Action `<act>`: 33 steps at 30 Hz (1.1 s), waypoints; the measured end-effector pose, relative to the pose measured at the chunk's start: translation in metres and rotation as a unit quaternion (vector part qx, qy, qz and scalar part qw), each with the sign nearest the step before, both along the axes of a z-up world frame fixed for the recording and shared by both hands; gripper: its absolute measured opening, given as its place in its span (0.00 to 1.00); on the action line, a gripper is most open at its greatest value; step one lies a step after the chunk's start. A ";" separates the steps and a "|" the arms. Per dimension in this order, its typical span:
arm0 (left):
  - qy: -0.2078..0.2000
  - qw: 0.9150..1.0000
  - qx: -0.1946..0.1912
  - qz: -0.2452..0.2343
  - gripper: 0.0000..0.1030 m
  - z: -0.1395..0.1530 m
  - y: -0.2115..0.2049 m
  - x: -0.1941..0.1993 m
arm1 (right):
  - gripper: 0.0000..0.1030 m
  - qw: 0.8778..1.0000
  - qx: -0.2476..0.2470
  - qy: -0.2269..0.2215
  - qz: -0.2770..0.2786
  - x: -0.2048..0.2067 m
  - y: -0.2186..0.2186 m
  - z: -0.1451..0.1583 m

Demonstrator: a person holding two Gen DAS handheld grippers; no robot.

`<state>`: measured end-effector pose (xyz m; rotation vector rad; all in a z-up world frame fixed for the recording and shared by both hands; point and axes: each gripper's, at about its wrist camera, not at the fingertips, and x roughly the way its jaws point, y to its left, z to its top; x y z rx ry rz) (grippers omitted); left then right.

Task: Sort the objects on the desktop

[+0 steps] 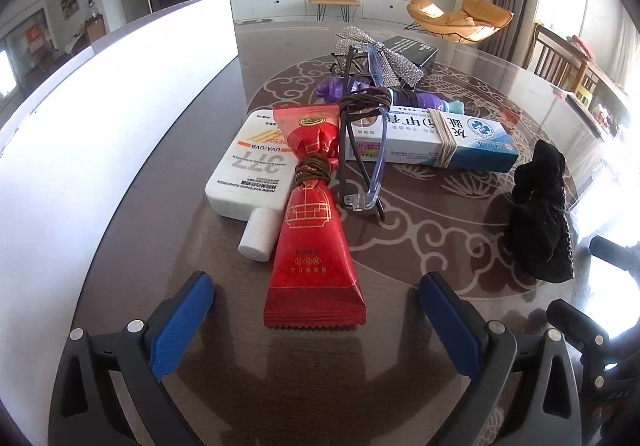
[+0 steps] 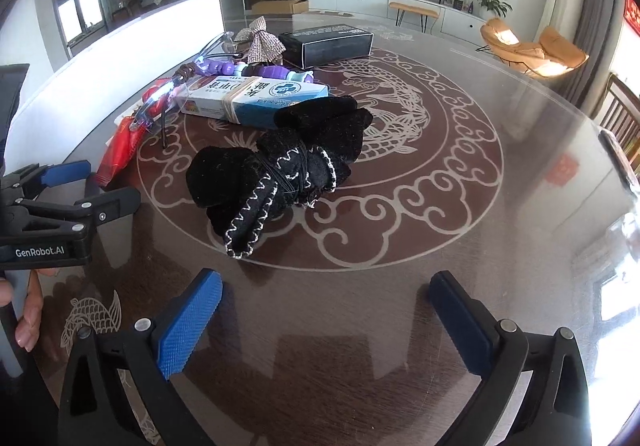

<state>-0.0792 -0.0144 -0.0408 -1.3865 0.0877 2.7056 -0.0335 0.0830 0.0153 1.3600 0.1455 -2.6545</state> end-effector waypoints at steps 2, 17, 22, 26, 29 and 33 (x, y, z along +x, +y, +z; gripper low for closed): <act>-0.001 1.000 0.003 -0.003 1.00 0.000 -0.002 -0.004 | 1.00 1.000 0.000 0.000 0.000 0.000 0.000 0.000; -0.001 1.000 0.003 -0.003 1.00 0.000 -0.002 -0.004 | 1.00 1.000 0.000 0.000 0.000 0.000 0.000 0.000; -0.001 1.000 0.003 -0.003 1.00 0.000 -0.003 -0.004 | 1.00 1.000 0.000 0.000 0.000 0.000 0.000 0.000; -0.001 1.000 0.003 -0.003 1.00 0.000 -0.003 -0.003 | 1.00 1.000 0.000 0.000 0.000 0.000 0.000 0.000; -0.001 1.000 0.003 -0.003 1.00 0.000 -0.003 -0.004 | 1.00 1.000 0.000 0.000 0.000 0.000 0.000 0.000; -0.001 1.000 0.003 -0.003 1.00 0.000 -0.003 -0.004 | 1.00 1.000 0.000 0.000 0.000 0.000 0.000 0.000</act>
